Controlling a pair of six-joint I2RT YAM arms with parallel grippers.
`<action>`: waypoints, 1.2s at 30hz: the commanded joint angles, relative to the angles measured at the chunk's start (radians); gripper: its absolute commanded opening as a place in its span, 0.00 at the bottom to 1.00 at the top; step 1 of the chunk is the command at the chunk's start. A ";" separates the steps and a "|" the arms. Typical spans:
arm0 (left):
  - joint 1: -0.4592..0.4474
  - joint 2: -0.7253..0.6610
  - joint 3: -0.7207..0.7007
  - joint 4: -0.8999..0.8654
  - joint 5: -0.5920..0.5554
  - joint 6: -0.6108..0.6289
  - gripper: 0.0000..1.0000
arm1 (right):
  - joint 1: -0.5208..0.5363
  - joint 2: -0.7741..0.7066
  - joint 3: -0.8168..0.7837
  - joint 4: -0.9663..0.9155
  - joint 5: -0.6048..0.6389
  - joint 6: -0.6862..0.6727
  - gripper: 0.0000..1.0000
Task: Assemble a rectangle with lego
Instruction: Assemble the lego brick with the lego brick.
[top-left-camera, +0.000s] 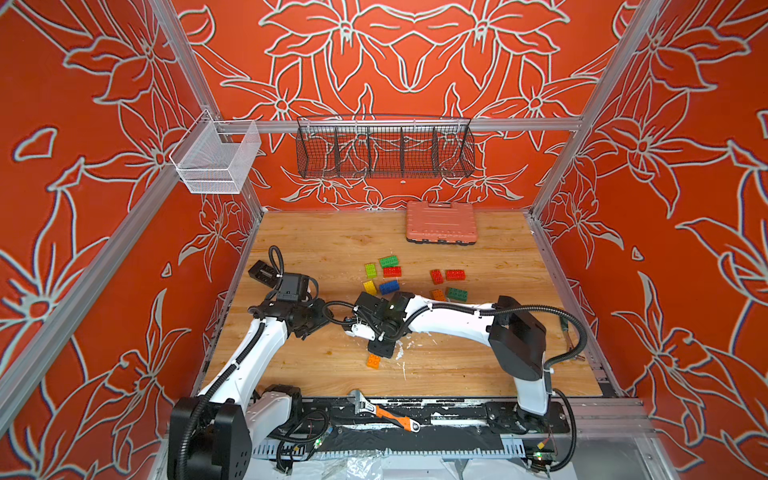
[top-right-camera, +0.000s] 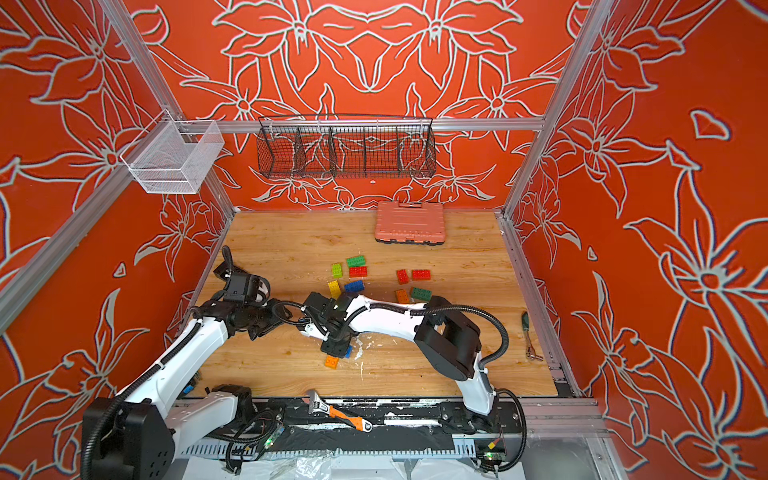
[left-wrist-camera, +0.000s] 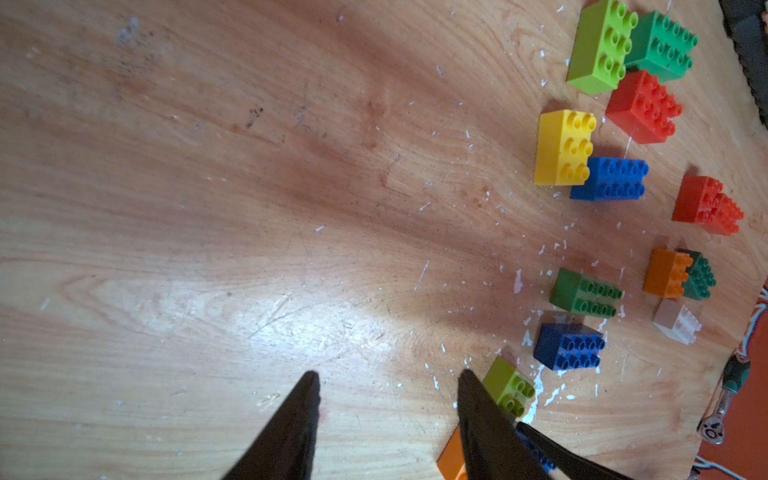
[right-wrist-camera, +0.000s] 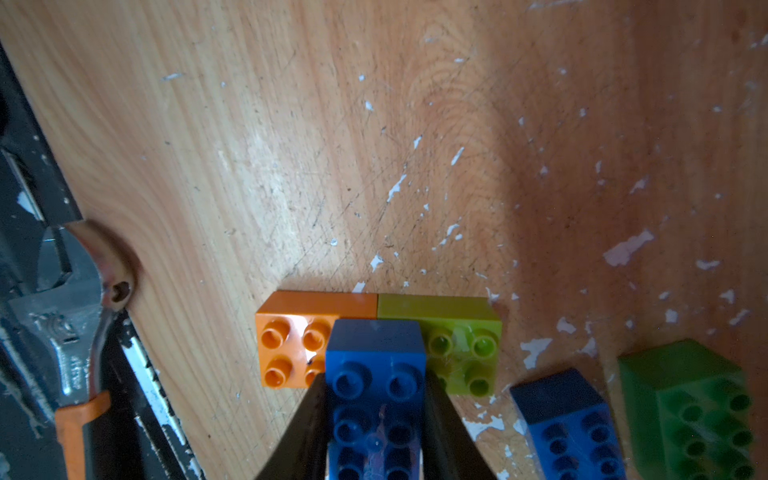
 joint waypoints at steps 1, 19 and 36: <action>0.007 0.010 0.017 -0.015 0.011 0.006 0.52 | -0.010 0.041 0.004 -0.042 -0.040 -0.023 0.11; 0.008 0.017 0.016 -0.011 0.022 0.005 0.52 | -0.031 0.083 -0.071 -0.058 -0.065 -0.042 0.03; 0.008 0.024 0.015 -0.008 0.025 0.006 0.52 | 0.005 0.145 -0.131 -0.053 0.066 -0.061 0.00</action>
